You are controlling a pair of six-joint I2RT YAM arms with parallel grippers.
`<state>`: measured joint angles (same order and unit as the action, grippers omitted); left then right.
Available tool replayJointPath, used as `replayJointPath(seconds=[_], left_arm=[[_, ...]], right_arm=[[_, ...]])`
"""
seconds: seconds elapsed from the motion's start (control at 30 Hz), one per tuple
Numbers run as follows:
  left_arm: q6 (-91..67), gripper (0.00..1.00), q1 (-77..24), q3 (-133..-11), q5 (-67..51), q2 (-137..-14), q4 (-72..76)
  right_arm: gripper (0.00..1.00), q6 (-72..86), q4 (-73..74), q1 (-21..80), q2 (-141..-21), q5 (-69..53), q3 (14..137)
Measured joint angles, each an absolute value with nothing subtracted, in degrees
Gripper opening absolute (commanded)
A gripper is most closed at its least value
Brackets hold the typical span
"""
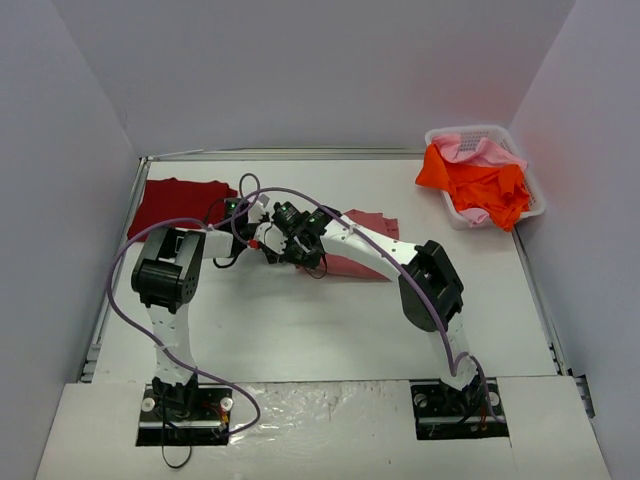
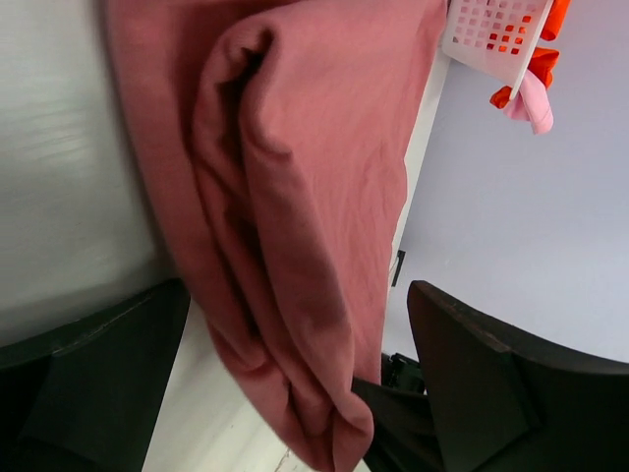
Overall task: Fold and stack the t-shirts
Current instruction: Put the neatly folded tshirt into the corner of the board with the left arm
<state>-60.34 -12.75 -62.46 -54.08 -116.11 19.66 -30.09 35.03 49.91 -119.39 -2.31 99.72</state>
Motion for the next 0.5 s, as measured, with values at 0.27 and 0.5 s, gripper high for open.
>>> replayJointPath(seconds=[0.27, 0.5], left_arm=[[-61.7, 0.94, -15.5, -64.2, -53.9, -117.8, 21.5], [-63.1, 0.6, -15.8, -65.1, -55.0, -119.7, 23.6]], right_arm=[[0.0, -30.3, 35.2, 49.9, -119.4, -2.3, 99.9], [0.0, -30.3, 35.4, 49.8, -119.4, -2.4, 99.9]])
